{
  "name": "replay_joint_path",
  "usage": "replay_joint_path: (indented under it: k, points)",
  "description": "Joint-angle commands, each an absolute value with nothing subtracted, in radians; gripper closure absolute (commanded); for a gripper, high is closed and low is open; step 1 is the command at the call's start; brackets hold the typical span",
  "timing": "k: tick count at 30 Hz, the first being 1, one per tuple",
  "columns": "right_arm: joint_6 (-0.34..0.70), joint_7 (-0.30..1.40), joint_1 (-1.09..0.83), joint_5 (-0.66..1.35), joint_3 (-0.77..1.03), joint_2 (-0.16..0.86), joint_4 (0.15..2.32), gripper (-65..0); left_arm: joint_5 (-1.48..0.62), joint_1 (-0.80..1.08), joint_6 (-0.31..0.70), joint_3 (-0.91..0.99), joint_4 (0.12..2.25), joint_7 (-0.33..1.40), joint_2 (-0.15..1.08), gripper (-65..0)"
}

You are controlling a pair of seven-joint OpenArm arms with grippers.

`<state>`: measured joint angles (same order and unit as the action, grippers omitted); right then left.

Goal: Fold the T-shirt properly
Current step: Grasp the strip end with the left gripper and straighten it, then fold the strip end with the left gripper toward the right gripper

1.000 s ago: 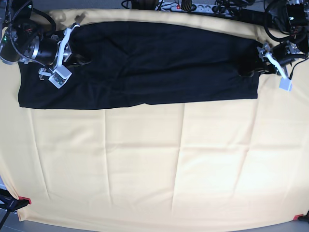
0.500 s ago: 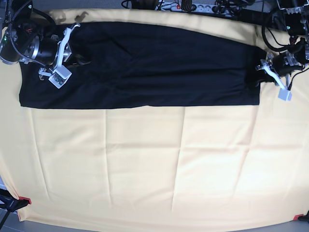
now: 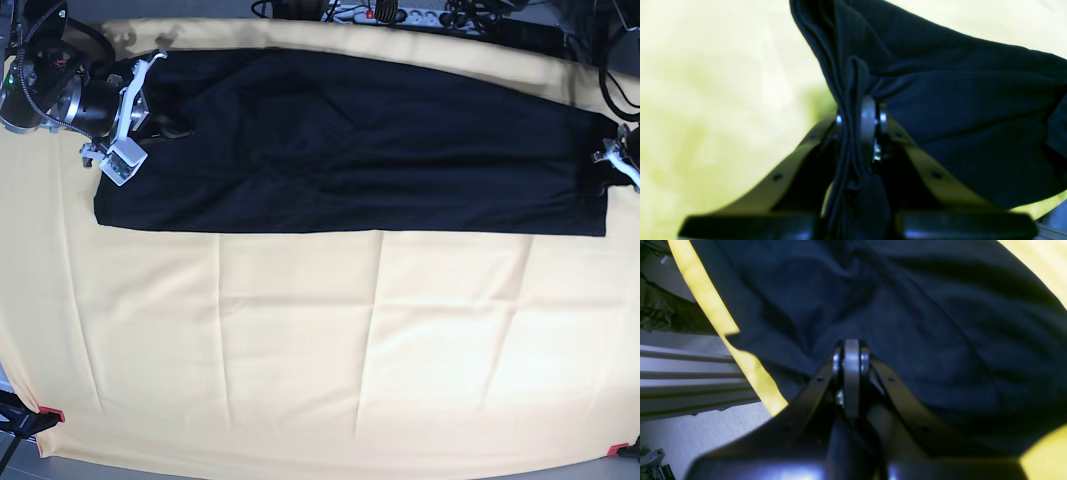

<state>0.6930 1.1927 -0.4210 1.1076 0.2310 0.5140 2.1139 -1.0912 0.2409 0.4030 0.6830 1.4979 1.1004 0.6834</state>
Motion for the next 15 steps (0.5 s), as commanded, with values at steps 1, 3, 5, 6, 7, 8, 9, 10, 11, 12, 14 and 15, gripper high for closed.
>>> replay_joint_path:
  k: [1, 3, 5, 6, 7, 8, 9, 10, 11, 12, 14, 15]
  points:
    - [0.698, 1.171, -0.418, 1.128, 0.239, 0.527, 2.132, 0.0, -1.112, 0.233, 0.403, 0.703, 1.51, 1.088, 0.724, 0.0]
    - [0.698, 1.171, -0.418, 1.126, 0.239, 0.527, 2.132, 0.0, -1.157, 0.233, 0.408, 0.708, 1.51, 1.11, 0.741, 0.0]
    - [0.698, 1.171, -0.418, 1.125, 0.239, 0.527, 2.132, 0.0, -1.238, 0.233, 0.443, 0.708, 1.51, 1.139, 0.743, 0.0]
    - [0.698, 1.171, -0.418, 1.125, 0.239, 0.527, 2.132, 0.0, -1.303, 0.233, 0.465, 0.708, 1.51, 1.163, 0.741, 0.0]
    - [0.698, 1.171, -0.418, 1.125, 0.239, 0.527, 2.132, 0.0, -1.378, 0.233, 0.493, 0.708, 1.51, 1.19, 0.736, 0.0]
    - [0.698, 1.171, -0.418, 1.125, 0.239, 0.527, 2.132, 0.0, -1.452, 0.233, 0.525, 0.708, 1.51, 1.219, 0.731, 0.0]
    - [0.698, 1.17, -0.418, 1.125, 0.239, 0.527, 2.132, 0.0, -1.484, 0.233, 0.554, 0.707, 1.51, 1.248, 0.725, 0.0]
    - [0.698, 1.171, -0.419, 1.125, 0.239, 0.527, 2.132, 0.0, -1.484, 0.233, 0.57, 0.707, 1.512, 1.27, 0.717, 0.0]
    - [0.698, 1.17, -0.419, 1.125, 0.239, 0.526, 2.132, 0.0, -1.484, 0.233, 0.57, 0.707, 1.52, 1.27, 0.708, 0.0]
    - [0.698, 1.17, -0.418, 1.125, 0.239, 0.527, 2.132, 0.0, -1.484, 0.235, 0.569, 0.707, 1.525, 1.268, 0.7, 0.0]
    - [0.698, 1.17, -0.418, 1.125, 0.239, 0.527, 2.132, 0.0, -1.484, 0.235, 0.568, 0.707, 1.538, 1.265, 0.68, 0.0]
    - [0.698, 1.17, -0.419, 1.125, 0.239, 0.527, 2.132, 0.0, -1.484, 0.235, 0.564, 0.707, 1.547, 1.265, 0.667, 0.0]
